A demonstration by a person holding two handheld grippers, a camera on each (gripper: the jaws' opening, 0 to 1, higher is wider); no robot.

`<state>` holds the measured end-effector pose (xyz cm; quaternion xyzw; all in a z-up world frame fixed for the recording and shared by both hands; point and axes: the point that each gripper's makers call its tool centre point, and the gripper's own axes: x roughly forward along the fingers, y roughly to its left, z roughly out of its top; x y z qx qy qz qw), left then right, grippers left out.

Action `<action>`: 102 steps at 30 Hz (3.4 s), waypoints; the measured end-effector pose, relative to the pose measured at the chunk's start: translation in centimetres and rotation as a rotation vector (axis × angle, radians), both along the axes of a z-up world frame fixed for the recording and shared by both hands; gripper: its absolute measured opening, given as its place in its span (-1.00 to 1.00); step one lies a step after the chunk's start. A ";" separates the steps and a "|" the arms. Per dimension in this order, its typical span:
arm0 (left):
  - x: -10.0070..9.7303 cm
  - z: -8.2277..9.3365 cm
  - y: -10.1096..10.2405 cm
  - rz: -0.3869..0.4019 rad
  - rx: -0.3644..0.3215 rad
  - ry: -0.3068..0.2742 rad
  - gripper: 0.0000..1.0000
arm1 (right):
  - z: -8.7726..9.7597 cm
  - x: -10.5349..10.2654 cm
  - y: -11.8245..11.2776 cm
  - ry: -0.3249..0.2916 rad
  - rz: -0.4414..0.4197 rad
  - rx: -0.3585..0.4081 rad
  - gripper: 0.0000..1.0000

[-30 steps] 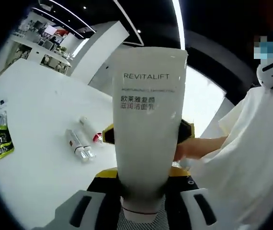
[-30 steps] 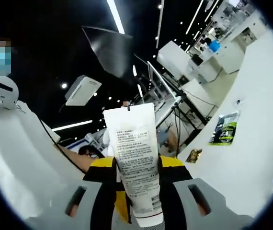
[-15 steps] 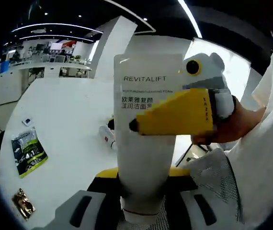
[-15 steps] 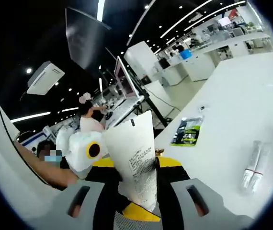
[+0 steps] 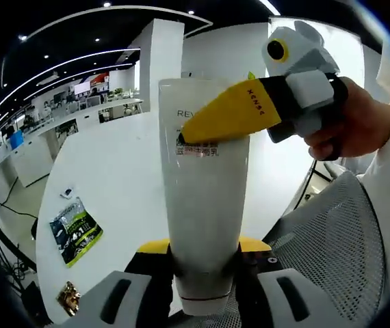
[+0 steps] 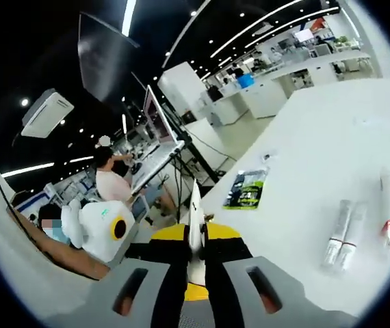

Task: Arrange the skincare products in the storage area until every visible bottle or jar stands upright without overlapping.

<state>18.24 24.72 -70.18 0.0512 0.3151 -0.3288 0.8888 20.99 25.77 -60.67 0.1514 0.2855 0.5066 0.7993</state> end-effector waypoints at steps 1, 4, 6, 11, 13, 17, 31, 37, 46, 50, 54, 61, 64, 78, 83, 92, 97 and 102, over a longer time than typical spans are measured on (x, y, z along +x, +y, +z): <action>0.0 0.0 0.0 -0.003 -0.001 0.005 -0.30 | 0.1 -0.2 0.1 -0.013 0.018 -0.003 -0.89; -0.2 0.2 -0.1 -0.016 -0.034 0.024 -0.31 | 0.3 -0.5 0.3 -0.047 0.057 -0.014 -0.90; -0.2 0.4 -0.1 -0.027 -0.038 0.005 -0.31 | 0.6 -0.6 0.4 -0.075 0.089 -0.016 -0.90; -0.3 1.6 -0.6 -0.074 -0.101 -0.039 -0.31 | 1.5 -1.7 0.9 -0.183 0.241 -0.055 -0.90; -0.7 2.1 -1.2 -0.104 -0.168 -0.015 -0.30 | 1.9 -2.4 1.2 -0.208 0.307 -0.052 -0.90; -1.2 2.2 -1.7 -0.198 -0.190 -0.031 -0.30 | 3.2 -3.8 1.3 -0.272 0.444 -0.021 -0.90; -4.0 1.6 -3.6 -0.370 -0.190 0.050 -0.49 | 2.5 -7.0 1.3 -0.271 0.691 0.001 -0.89; -4.2 1.2 -3.6 -0.366 -0.174 0.070 -0.56 | 2.2 -7.0 1.2 -0.238 0.697 -0.002 -0.84; -5.2 -0.2 -3.8 -0.399 -0.085 0.105 -0.61 | 0.1 -7.8 0.0 -0.247 0.793 -0.215 -0.78; -5.4 -0.8 -3.8 -0.403 -0.049 0.123 -0.62 | -1.0 -8.0 -0.6 -0.306 0.866 -0.354 -0.77; -5.5 -1.5 -3.6 -0.399 -0.002 0.129 -0.62 | -1.8 -8.2 -1.1 -0.344 0.919 -0.461 -0.77; -5.7 -2.4 -3.5 -0.412 0.046 0.118 -0.58 | -2.5 -8.5 -1.5 -0.365 0.970 -0.549 -0.87; -5.4 -2.4 -3.5 -0.411 0.047 0.100 -0.54 | -2.4 -8.4 -1.5 -0.398 0.981 -0.567 -0.90; -1.5 -1.5 0.2 -0.216 0.113 0.031 -0.33 | -0.9 -4.7 -2.5 -0.485 0.966 -0.609 -0.92; -0.5 -2.9 4.5 -0.182 0.271 0.019 -0.31 | -0.1 -2.0 -2.9 -0.500 0.922 -0.624 -0.91; -1.2 -6.1 5.4 -0.262 0.423 0.033 -0.34 | 2.0 3.5 -3.3 -0.522 0.819 -0.642 -0.91; -1.0 -6.4 5.7 -0.221 0.417 0.054 -0.34 | 3.0 6.6 -3.7 -0.533 0.769 -0.665 -0.91; -1.4 -7.0 6.1 -0.227 0.443 0.079 -0.34 | 3.6 9.5 -3.7 -0.548 0.726 -0.680 -0.90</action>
